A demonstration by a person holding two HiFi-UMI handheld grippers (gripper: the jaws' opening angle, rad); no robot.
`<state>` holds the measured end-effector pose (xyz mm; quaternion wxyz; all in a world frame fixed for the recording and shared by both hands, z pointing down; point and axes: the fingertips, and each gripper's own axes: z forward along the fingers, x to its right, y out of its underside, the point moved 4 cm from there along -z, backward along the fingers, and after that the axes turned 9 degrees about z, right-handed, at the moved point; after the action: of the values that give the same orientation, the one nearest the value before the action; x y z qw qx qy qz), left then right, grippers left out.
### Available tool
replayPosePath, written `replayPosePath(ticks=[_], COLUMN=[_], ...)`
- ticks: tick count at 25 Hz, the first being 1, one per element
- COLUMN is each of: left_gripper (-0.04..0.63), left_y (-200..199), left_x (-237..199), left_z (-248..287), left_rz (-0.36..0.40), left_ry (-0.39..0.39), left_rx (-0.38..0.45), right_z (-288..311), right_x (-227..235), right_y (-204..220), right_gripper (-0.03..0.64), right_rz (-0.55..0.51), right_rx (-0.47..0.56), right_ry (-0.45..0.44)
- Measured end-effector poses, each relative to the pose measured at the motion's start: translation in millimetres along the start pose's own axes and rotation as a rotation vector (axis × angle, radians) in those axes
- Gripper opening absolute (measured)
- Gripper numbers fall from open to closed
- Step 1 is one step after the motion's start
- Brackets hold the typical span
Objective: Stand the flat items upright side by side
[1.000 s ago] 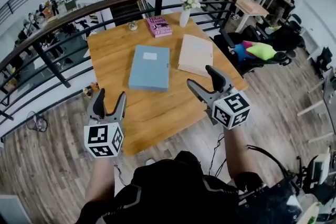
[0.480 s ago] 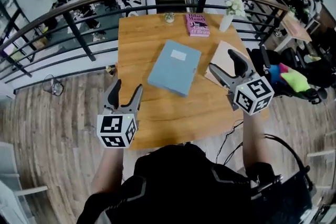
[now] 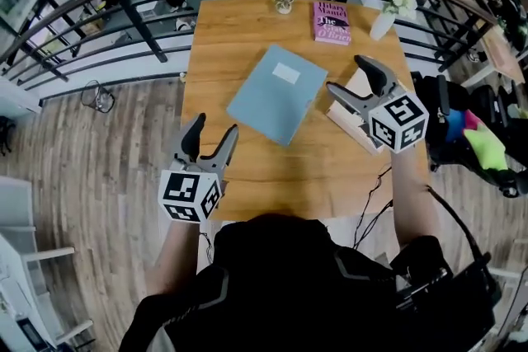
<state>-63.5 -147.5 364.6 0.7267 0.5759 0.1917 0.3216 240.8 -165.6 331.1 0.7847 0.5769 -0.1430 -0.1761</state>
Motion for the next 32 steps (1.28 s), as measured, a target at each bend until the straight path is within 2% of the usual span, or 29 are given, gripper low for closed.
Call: replayPosePath(ticks=[6,9,13,16,19,25,29,32], left_gripper=[0.302,0.303,0.304,0.305,0.305,0.305,0.305,0.313], left_y=[20,34,58,79,91,141,167,180], left_x=[10,23,44,61,74,91,103,108], left_z=[20,33,54,69,86,109,126,134], left_rz=[-0.032,-0.049,-0.105,-0.095,-0.060,-0.138,-0.142,-0.143], left_ry=[-0.085,-0.090,-0.097,-0.081,-0.053,-0.050,-0.001,-0.009], left_rx=[-0.086,-0.152,-0.189,-0.247,-0.250,-0.384,-0.456,-0.520], right_z=[31,49,70,87,107,139,157,171], right_x=[38,56,79,93,109,120,123,128], right_y=[31,52,86,111,132,187,230,248], right_gripper=[0.390,0.402,0.417,0.427,0.430,0.448,0.469,0.476], right_rz=[-0.037,-0.079,-0.123,-0.136,-0.147,-0.222,-0.231,-0.261], right_rx=[-0.072,-0.150,-0.273,-0.336,-0.406,-0.566,-0.676,-0.710], right_ry=[-0.116,-0.174,-0.245,-0.274,-0.291,-0.395,-0.440,-0.449])
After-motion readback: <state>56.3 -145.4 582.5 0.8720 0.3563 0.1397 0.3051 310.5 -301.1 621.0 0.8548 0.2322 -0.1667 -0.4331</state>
